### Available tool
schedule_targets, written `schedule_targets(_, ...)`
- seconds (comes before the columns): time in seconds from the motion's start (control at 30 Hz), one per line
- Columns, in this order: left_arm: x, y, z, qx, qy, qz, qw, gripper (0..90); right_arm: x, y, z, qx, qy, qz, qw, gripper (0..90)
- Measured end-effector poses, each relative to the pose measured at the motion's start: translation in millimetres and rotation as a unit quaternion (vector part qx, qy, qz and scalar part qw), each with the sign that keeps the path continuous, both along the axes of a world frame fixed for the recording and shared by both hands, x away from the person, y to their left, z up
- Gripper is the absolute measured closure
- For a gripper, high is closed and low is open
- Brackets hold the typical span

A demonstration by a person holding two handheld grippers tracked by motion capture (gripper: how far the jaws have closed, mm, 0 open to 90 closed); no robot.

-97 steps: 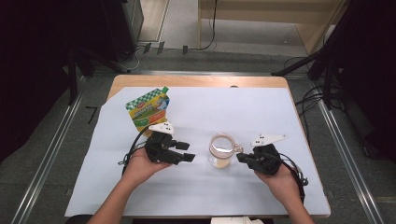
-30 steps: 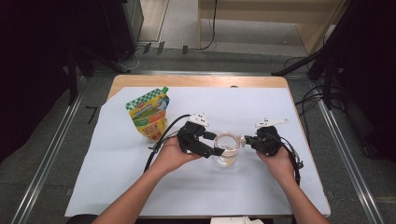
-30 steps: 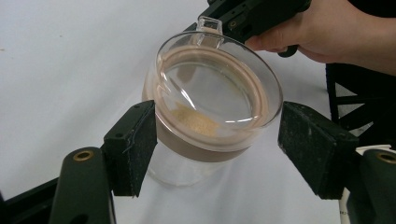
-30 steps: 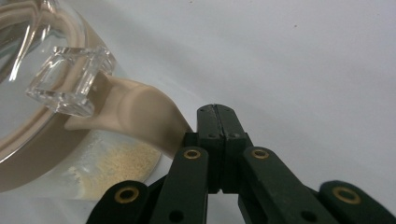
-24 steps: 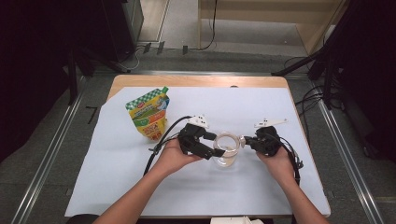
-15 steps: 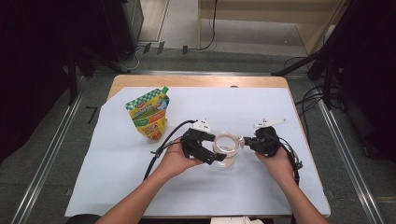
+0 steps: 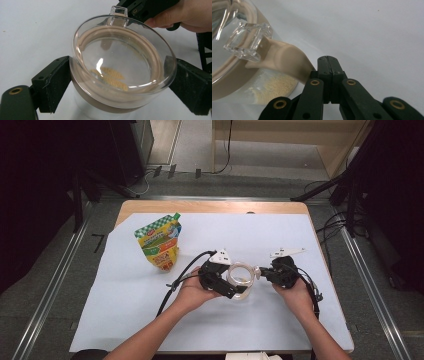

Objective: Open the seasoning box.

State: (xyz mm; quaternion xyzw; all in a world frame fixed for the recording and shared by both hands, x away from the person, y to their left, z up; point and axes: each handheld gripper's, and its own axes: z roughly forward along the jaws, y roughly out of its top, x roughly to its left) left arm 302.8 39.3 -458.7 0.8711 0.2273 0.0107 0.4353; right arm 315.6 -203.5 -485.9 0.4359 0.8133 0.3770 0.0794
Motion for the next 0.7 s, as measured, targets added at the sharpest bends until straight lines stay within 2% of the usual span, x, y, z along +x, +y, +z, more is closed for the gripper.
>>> schedule_targets(0.4,-3.3,-0.4,7.8,0.001,-0.019,0.007,0.9998,10.2,0.0,0.9,-0.2,0.0,-0.001,0.002,1.0,90.0)
schedule_targets(0.7,-3.2,-0.3,10.9,0.002,-0.024,0.007,0.9997,10.9,0.0,1.0,-0.2,-0.001,-0.001,0.003,1.0,90.0)
